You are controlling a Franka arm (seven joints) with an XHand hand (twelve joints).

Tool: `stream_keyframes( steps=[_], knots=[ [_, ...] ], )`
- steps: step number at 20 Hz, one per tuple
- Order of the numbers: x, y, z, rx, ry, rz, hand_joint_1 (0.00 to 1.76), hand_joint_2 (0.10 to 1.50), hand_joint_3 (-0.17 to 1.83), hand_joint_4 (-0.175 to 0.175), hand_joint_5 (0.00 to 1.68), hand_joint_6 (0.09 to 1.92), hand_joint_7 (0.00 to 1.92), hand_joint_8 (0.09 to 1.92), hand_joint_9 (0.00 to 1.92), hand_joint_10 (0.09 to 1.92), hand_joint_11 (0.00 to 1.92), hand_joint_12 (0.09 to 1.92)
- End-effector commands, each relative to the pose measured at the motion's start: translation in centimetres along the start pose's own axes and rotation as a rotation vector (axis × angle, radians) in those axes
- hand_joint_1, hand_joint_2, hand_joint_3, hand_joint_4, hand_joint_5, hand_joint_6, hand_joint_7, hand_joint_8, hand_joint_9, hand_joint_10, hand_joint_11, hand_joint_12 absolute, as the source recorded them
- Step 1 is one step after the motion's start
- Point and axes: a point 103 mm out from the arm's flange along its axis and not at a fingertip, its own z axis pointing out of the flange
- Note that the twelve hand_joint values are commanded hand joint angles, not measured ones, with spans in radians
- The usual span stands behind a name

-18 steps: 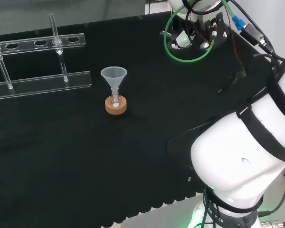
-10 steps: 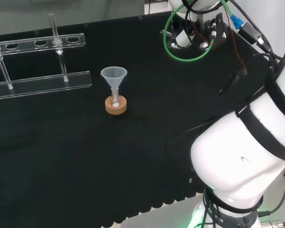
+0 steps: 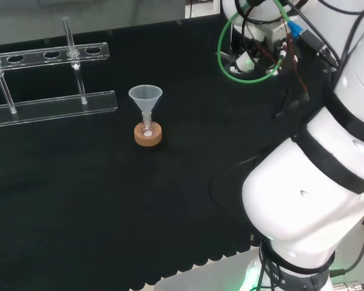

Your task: Put the weighing funnel back on the table.

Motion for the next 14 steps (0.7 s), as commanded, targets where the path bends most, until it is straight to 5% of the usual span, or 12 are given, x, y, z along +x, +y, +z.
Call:
stream_keyframes(
  steps=[1, 14],
  knots=[
    [-4.2, -0.8, 6.0, 0.028, 0.015, 0.001, 1.24, 0.45, 0.85, -0.175, 1.66, 0.09, 1.92, 0.23, 1.92, 0.38, 1.89, 0.30],
    [-2.2, 0.5, 14.0, 0.091, 0.035, -0.093, 1.24, 0.45, 0.86, -0.175, 1.66, 0.09, 1.92, 0.23, 1.92, 0.38, 1.89, 0.30]
  ],
)
